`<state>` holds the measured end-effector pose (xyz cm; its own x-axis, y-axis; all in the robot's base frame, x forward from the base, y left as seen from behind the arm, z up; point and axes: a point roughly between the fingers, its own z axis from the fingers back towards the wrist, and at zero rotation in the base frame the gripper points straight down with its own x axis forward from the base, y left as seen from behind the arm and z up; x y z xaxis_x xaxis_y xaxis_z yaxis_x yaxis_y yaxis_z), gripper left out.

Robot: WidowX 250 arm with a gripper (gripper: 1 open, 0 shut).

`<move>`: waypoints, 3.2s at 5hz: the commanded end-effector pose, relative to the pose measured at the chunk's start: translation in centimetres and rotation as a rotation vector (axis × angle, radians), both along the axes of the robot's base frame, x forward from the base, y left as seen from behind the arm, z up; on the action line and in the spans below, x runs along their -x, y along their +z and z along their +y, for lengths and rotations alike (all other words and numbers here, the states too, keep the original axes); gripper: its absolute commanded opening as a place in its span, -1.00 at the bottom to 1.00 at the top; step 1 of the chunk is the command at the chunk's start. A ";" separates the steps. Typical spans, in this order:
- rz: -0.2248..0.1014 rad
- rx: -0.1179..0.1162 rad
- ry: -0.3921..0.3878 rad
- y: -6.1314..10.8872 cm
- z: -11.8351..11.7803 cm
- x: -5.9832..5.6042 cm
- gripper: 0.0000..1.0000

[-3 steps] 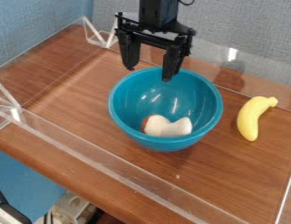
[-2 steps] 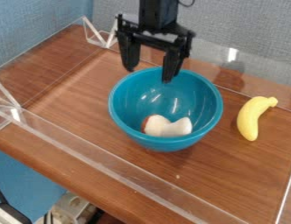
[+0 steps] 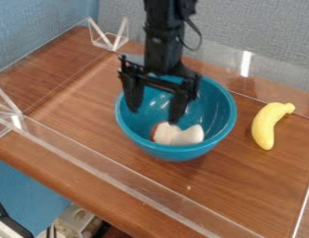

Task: Remove the mushroom from the blue bowl and put it on the table

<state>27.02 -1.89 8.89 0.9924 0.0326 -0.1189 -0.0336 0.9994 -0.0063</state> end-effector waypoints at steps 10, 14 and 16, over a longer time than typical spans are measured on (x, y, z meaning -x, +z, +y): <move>-0.067 0.023 0.056 8.8 8.1 -2.9 -1.00; 0.009 -0.004 0.132 4.4 16.6 -5.4 -1.00; 0.040 -0.003 0.147 3.1 17.9 -7.5 -1.00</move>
<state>33.92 15.46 9.49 0.9591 0.1632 -0.2312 -0.1726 0.9848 -0.0206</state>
